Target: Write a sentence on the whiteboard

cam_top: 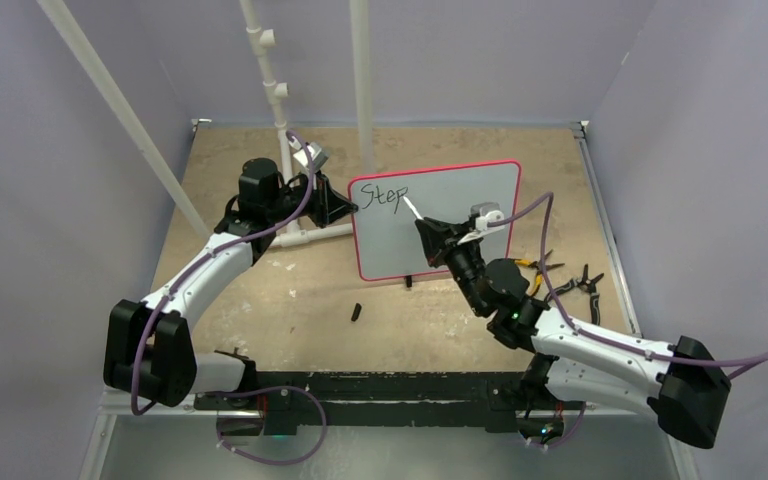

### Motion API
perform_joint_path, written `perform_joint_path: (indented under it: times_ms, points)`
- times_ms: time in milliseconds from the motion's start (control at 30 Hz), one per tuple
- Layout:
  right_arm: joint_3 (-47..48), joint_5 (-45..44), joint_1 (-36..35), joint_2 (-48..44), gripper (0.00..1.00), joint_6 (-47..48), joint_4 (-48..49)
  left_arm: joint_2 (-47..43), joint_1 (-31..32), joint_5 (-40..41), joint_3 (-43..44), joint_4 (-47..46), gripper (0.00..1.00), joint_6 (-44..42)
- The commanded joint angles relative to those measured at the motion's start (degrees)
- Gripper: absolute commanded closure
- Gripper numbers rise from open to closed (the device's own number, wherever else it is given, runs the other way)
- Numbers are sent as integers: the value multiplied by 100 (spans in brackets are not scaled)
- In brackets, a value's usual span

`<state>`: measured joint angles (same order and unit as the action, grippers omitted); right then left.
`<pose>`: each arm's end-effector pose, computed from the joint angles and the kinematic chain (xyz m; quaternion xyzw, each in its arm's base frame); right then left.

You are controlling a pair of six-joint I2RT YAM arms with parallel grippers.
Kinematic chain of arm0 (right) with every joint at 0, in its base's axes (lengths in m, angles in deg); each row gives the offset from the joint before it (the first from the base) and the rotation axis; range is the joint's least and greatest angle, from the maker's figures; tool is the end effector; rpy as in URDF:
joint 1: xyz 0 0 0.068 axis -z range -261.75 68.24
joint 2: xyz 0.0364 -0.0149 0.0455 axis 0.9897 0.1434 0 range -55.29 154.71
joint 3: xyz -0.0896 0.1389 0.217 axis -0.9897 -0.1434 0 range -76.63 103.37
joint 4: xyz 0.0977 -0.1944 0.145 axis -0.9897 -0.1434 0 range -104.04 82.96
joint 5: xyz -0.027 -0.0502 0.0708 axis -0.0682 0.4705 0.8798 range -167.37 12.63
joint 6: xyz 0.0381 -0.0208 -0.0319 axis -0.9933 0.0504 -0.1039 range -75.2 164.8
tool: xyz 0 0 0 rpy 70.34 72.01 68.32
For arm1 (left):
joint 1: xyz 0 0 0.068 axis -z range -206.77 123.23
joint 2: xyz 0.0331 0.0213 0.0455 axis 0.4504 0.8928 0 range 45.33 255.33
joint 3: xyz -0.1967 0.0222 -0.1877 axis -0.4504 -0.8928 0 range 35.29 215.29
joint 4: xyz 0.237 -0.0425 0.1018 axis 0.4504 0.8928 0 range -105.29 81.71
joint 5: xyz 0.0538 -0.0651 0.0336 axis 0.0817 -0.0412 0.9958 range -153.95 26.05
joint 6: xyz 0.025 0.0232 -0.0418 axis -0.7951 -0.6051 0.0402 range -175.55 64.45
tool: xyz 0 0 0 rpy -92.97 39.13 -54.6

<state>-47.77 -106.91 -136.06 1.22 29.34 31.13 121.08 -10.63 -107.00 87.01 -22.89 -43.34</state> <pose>0.1439 0.1703 0.2923 -0.0206 0.6482 0.2916 0.7032 0.2805 -0.1064 0.2962 0.2451 0.7370 -0.4213 0.4681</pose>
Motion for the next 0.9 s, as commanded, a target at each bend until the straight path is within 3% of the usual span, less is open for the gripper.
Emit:
perform_joint_path:
  times_ms: [0, 167, 367, 867]
  points:
    - [-157, 203, 16, -381, 100, 28, -124, -198, -23, 213, -32, -24, 100, -191]
    - [-342, 177, 191, -819, 100, 148, -362, -217, -23, 262, -57, -17, 100, -193]
    - [-555, 745, 965, -1310, 100, 96, -448, -205, -23, 244, -62, -55, 100, -165]
    - [-352, 698, 1089, -817, 100, 210, -46, -183, -23, 193, -45, -46, 100, -166]
